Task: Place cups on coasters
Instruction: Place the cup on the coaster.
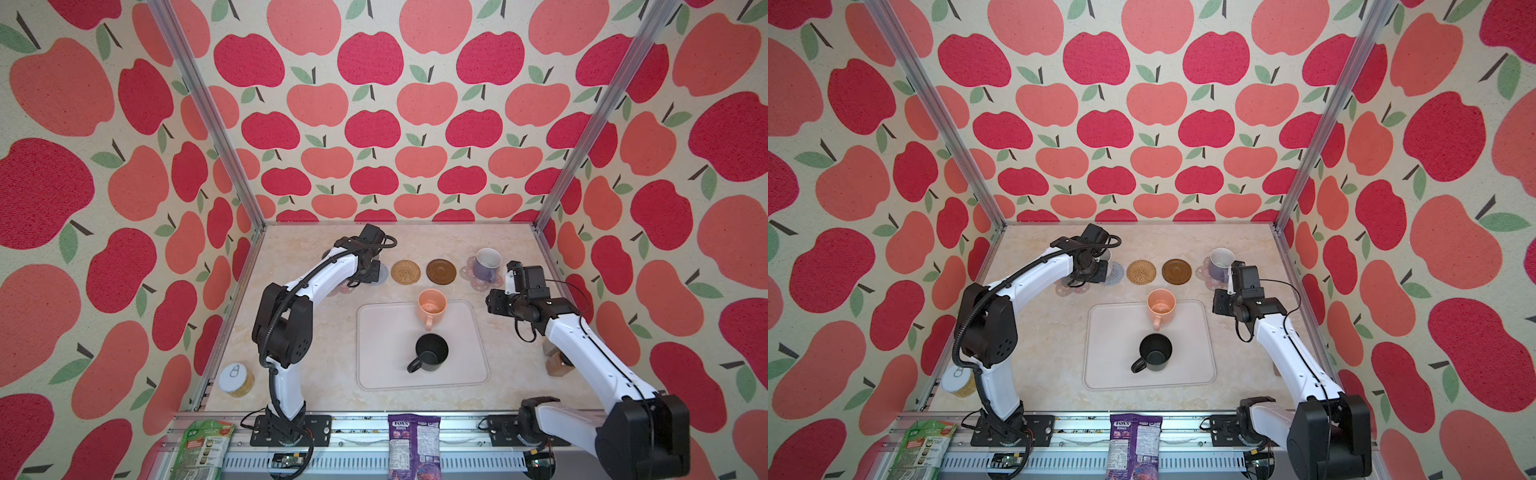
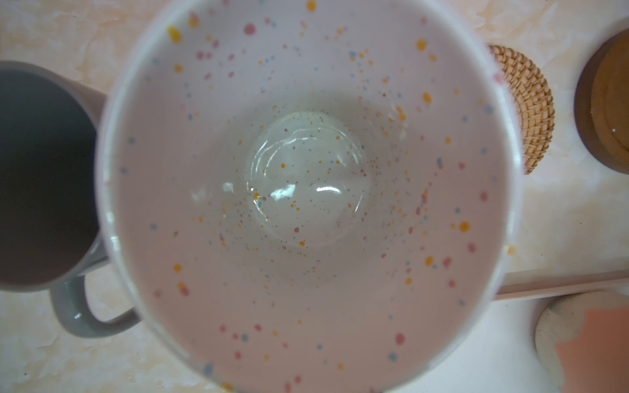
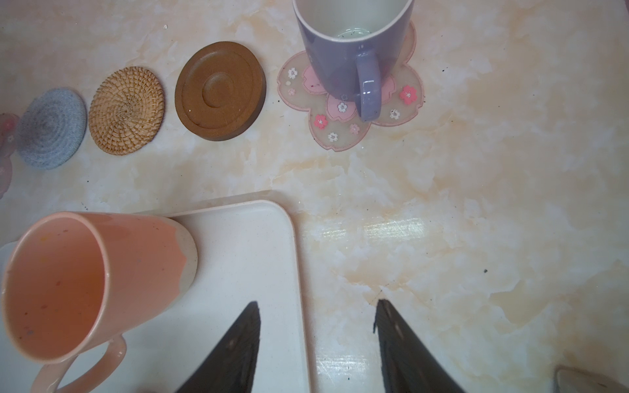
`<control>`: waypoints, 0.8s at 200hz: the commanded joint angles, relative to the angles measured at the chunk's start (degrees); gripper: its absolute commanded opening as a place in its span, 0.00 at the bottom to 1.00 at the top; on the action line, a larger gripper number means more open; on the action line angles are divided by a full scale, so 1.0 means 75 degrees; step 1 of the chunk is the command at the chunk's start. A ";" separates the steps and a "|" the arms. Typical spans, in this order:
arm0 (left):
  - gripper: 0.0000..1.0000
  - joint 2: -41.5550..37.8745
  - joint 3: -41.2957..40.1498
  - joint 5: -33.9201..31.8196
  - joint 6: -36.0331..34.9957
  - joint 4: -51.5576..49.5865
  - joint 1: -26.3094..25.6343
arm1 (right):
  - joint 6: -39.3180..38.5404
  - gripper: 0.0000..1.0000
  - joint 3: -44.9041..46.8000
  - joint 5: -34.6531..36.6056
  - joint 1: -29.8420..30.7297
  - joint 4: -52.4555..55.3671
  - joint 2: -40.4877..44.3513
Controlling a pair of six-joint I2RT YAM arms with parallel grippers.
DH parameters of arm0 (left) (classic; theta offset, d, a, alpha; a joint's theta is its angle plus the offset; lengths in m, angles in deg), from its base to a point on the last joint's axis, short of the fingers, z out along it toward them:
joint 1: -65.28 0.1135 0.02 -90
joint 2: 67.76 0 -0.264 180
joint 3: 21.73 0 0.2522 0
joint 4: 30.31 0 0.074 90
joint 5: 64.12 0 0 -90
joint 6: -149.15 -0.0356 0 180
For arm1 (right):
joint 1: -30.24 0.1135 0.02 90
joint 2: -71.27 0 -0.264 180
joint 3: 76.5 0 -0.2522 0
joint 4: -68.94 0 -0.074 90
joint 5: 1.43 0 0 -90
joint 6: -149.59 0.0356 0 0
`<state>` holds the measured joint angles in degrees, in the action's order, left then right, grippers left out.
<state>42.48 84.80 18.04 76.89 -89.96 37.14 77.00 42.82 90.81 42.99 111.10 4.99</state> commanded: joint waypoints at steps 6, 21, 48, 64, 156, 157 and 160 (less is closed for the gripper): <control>0.00 0.0310 0.0645 0.0061 -0.0015 0.0329 0.0070 | -0.0102 0.57 -0.0134 -0.0052 0.0081 0.0092 0.0038; 0.00 0.0512 0.0837 0.0060 -0.0056 0.0329 0.0102 | -0.0081 0.57 -0.0158 -0.0053 0.0081 0.0115 0.0037; 0.00 0.0825 0.1134 0.0125 -0.0091 0.0315 0.0151 | -0.0056 0.57 -0.0158 -0.0065 0.0081 0.0138 0.0071; 0.00 0.0972 0.1276 0.0131 -0.0103 0.0303 0.0156 | -0.0056 0.57 -0.0165 -0.0050 0.0082 0.0179 0.0084; 0.00 0.1367 0.1570 0.0353 -0.0023 0.0335 0.0196 | -0.0093 0.57 -0.0122 0.0005 0.0081 0.0232 0.0130; 0.00 0.1368 0.1573 0.0353 -0.0022 0.0332 0.0199 | -0.0094 0.57 -0.0115 0.0006 0.0081 0.0227 0.0130; 0.00 0.1384 0.1575 0.0355 -0.0015 0.0324 0.0205 | -0.0092 0.57 -0.0118 -0.0003 0.0081 0.0221 0.0130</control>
<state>52.77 93.29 20.95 76.26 -89.70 38.12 77.02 42.82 90.81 42.99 111.61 5.16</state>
